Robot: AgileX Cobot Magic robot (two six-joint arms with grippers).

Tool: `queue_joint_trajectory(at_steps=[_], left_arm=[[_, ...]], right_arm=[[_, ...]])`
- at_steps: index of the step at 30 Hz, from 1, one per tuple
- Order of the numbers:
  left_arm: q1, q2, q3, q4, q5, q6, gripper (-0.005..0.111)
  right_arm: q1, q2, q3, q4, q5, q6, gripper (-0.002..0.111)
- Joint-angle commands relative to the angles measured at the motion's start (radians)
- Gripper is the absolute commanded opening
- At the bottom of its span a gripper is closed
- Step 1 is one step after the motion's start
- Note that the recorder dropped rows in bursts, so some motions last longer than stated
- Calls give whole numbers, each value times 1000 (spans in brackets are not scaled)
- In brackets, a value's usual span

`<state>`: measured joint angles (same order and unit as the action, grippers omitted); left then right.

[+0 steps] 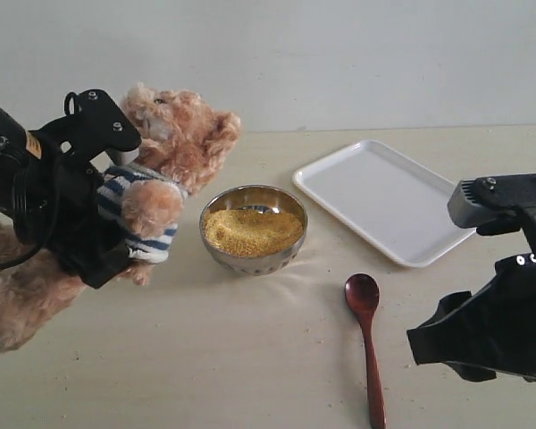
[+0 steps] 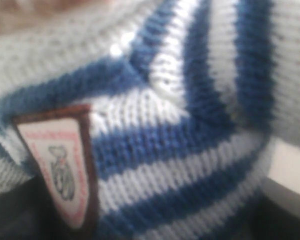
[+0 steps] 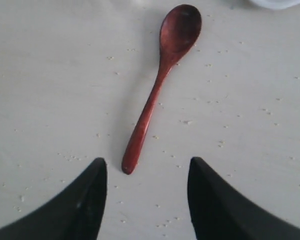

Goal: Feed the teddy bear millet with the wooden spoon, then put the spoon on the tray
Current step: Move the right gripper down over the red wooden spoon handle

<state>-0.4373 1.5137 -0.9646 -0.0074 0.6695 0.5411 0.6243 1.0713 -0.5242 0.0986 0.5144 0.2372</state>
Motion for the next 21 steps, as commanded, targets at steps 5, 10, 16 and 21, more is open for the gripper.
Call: queue_joint_trajectory(at_steps=[5,10,16,21], left_arm=[[-6,-12,-6,-11,-139,2,5],[-6,-12,-6,-11,-154,2,5],[-4,-12,-6,-11,-154,2,5],[-4,-12,-6,-11,-154,2,5]], right_arm=[[118,36,-4,-189,32,211,49],[286,197,-25,-452,51,475,38],[333,316,-129,-559,102,634,61],[333,386,-176,-553,98,729,67]])
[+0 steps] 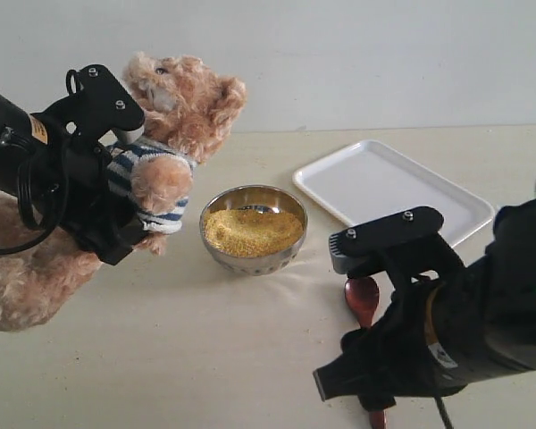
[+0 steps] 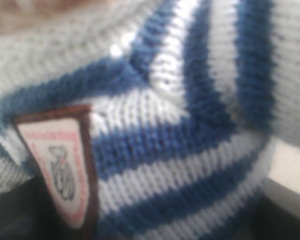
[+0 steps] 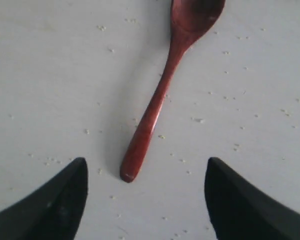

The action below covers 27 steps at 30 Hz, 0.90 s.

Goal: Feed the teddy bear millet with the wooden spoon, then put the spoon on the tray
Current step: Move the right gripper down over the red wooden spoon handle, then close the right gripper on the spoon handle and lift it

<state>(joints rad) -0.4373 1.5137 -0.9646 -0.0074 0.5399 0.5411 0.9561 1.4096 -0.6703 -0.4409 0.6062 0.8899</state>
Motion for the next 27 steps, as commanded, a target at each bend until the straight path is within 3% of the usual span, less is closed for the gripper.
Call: queue_joint_trajectory(at_steps=[1,14,27], left_arm=[[-4,-12,-6,-11,-24,2,5],[-4,-12,-6,-11,-24,2,5],[-4,-12,-6,-11,-26,2,5]], right_arm=[[1,61,-33,-14,4,101,67],[-45,168,-33,-17,-74,288,67],[-69,250,-33,-41,-160,290,67]])
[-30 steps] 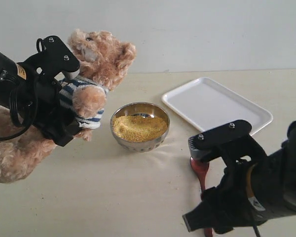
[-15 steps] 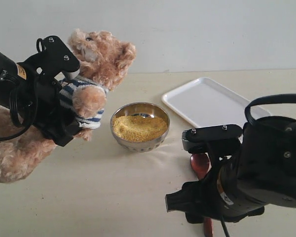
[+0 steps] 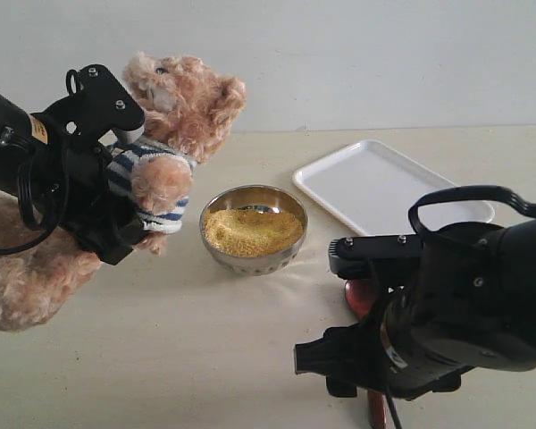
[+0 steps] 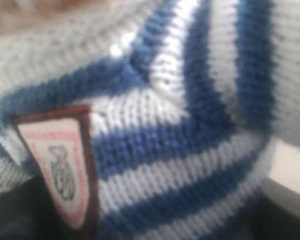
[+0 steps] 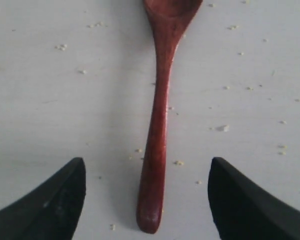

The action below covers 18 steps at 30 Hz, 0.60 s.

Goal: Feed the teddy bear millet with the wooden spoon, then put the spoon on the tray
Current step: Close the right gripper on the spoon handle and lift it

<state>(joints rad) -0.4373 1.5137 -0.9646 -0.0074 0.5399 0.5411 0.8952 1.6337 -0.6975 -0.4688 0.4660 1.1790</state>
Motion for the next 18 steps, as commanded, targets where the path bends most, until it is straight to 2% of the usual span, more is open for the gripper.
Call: queue_joint_trajectory(at_steps=[1,18], left_arm=[[-4,-12,-6,-11,-26,2,5],[-4,-12,-6,-11,-24,2,5]], right_arm=[[-8,36,-5,-13,-20,1,67],[-8,100,-3,-49,-86,36,67]])
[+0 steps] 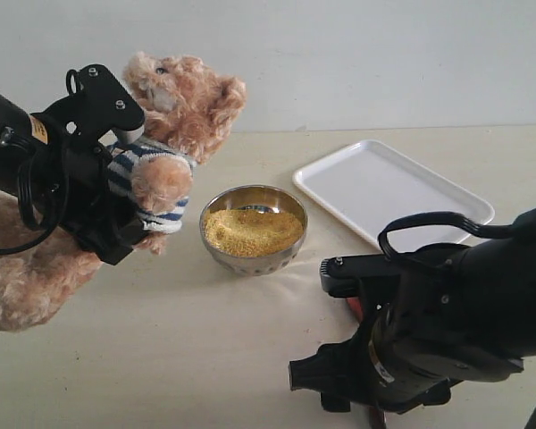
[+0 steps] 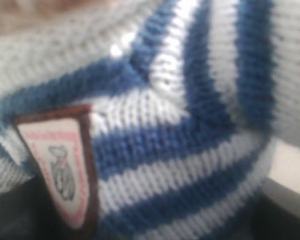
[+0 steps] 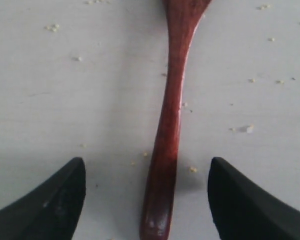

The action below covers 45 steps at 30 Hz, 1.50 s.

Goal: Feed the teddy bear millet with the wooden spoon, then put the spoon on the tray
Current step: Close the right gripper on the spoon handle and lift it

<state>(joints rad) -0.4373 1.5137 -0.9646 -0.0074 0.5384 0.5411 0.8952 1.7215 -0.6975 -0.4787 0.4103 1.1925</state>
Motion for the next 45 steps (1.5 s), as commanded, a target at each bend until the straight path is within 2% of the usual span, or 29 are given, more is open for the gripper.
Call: queue_joint_trajectory(at_steps=[1,13,19,22,33,45], left_arm=[[-4,-12,-6,-11,-23,2,5],[-4,-12,-6,-11,-23,2,5],[-4,-12,-6,-11,-23,2,5],[-4,-12,-6,-11,-23,2,5],[-4,-12,-6,-11,-23,2,5],[-4,-12,-6,-11,-23,2,5]], right_arm=[[-8,14,-3,-61,-41,41,67],[-8,35,3,-307,-34,292,67],[11,35,75,-555,-40,620,60],[25,35,107,-660,-40,733,61],[119,35,117,-709,-3,843,61],[134,35,138,-696,6,891,59]])
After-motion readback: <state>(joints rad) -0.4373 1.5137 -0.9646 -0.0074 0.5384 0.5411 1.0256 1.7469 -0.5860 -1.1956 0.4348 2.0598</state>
